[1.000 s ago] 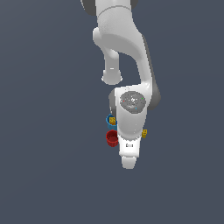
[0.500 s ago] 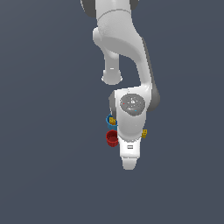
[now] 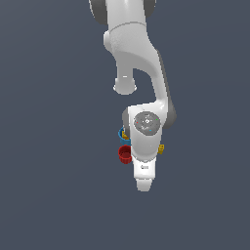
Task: Pick up a designated object from a clutter of objects.
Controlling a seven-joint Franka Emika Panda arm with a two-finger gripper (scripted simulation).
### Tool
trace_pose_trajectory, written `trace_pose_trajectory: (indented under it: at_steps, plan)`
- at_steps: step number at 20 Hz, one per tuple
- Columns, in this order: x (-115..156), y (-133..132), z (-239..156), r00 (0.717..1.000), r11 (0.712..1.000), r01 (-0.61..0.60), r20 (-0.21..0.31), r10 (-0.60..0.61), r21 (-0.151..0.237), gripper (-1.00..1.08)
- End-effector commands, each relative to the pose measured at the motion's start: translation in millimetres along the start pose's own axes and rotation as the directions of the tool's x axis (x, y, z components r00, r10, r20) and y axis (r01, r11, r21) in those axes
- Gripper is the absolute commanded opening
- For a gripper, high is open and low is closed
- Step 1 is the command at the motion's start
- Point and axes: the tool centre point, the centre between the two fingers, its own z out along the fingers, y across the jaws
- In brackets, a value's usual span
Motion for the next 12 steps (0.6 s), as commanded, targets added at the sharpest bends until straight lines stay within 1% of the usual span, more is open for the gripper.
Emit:
trace_pose_trajectory:
  at_steps: [1,12]
  plan:
    - [0.0,0.4,0.2,1.000,1.000,0.000,0.000,0.000,-0.001,-1.00]
    - [0.9,-0.4,-1.9,1.000,1.000,0.001,-0.001,-0.001,-0.001,-1.00]
